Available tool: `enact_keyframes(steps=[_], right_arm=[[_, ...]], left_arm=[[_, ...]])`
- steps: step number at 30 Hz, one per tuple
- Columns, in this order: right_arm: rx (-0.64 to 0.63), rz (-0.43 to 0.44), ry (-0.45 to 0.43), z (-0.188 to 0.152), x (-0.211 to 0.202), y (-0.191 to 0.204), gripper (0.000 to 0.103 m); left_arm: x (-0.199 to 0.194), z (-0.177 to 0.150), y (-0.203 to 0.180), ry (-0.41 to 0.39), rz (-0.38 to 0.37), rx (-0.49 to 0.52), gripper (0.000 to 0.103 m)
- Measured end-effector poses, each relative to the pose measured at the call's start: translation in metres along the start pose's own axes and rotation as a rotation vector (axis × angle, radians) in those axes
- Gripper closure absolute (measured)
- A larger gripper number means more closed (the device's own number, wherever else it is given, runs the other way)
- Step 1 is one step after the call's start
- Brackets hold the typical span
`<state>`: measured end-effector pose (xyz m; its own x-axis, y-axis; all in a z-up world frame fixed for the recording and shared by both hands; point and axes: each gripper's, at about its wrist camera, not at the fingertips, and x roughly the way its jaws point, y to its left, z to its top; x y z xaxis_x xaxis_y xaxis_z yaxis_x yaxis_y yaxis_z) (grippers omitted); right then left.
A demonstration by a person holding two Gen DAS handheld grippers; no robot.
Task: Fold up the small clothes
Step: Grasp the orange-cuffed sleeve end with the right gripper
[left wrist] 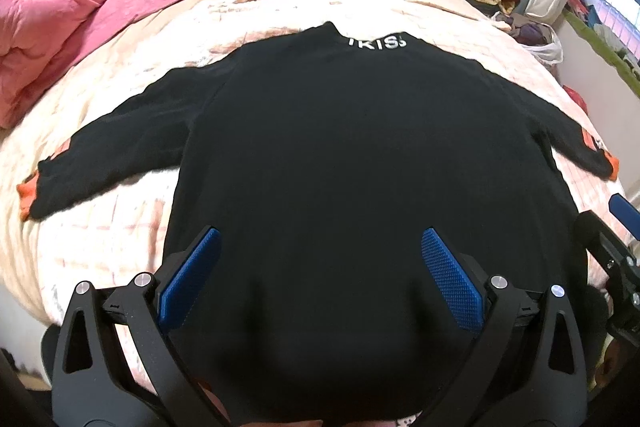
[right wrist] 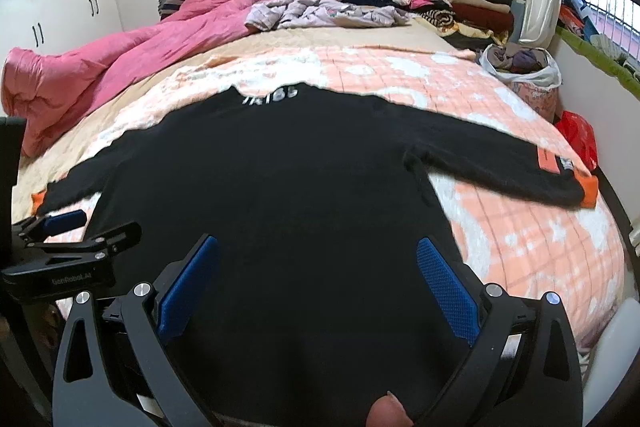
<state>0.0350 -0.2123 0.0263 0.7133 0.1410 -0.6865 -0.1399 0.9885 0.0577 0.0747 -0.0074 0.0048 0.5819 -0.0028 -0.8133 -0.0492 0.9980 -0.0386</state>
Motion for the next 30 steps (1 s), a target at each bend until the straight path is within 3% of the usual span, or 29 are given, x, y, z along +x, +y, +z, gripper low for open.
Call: enact_keyframes(steps=[11,30], right_arm=[[0.071,-0.048,-0.028,0.043,0.017,-0.024,0.004],[0.173,-0.126,-0.045,0.102,0.050,-0.062,0.004]], left_arm=[[0.007,0.055,-0.010,-0.041,-0.024,-0.017,0.009],[0.046,0.119,-0.038,-0.011,-0.053,-0.011,0.009]])
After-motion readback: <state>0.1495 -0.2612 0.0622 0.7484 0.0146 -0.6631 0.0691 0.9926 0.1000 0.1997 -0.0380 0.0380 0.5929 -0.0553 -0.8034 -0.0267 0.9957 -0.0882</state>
